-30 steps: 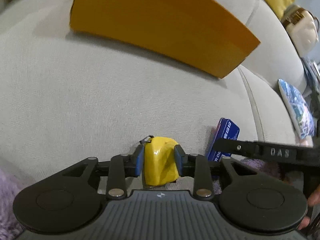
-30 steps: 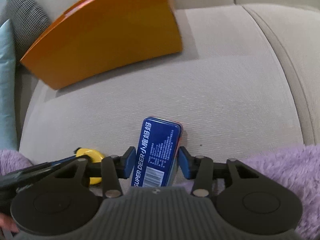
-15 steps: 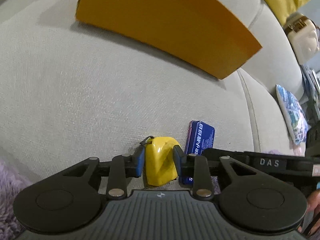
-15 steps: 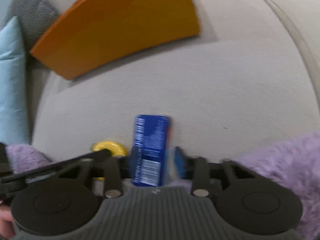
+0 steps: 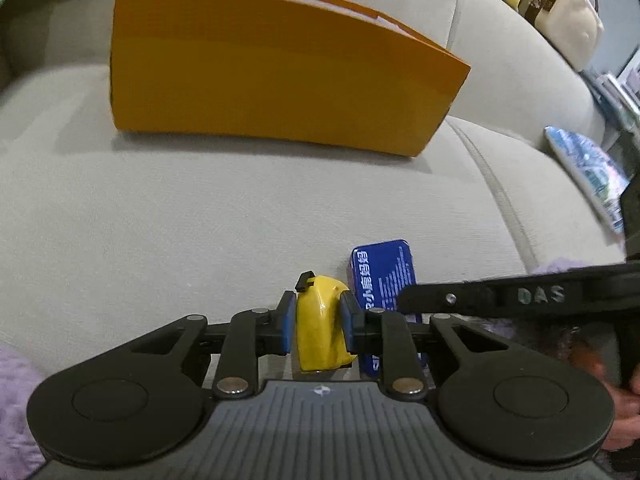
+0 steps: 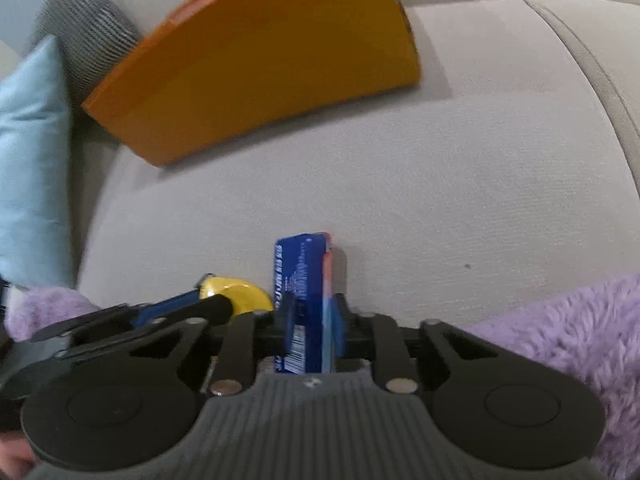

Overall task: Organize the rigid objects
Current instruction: 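Grasp the blue tin with the right gripper while the left grasps the yellow tape measure, then lift and carry the tin and tape measure with both grippers over the orange box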

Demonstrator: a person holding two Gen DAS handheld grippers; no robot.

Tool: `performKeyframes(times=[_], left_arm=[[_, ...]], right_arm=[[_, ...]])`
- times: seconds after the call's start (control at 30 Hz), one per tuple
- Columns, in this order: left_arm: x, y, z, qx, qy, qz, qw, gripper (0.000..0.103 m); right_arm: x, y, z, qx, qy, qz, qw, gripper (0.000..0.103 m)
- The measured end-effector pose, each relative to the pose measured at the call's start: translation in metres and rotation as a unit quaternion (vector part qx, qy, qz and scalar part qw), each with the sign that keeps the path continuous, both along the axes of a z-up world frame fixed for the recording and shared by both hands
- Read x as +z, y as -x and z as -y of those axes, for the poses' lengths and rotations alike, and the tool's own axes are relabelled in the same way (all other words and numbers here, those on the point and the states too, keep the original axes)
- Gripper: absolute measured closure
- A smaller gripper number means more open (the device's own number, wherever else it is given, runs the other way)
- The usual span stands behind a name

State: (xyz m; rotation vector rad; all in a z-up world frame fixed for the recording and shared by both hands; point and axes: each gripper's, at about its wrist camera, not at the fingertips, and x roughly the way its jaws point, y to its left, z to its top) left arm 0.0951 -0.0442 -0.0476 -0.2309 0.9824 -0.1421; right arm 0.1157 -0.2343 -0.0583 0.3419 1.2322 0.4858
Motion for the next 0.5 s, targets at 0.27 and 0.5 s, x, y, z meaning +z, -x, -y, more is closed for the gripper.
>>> performKeyframes(times=[0.27, 0.5], left_arm=[[-0.002, 0.002, -0.016, 0.034, 0.029, -0.015, 0.9989, 0.081], [-0.009, -0.002, -0.027, 0.051, 0.093, -0.038, 0.9936, 0.081]], right_arm=[[0.008, 0.008, -0.021, 0.061, 0.023, 0.037, 0.997, 0.086], [0.003, 0.011, -0.022, 0.068, -0.005, 0.013, 0.998, 0.088]])
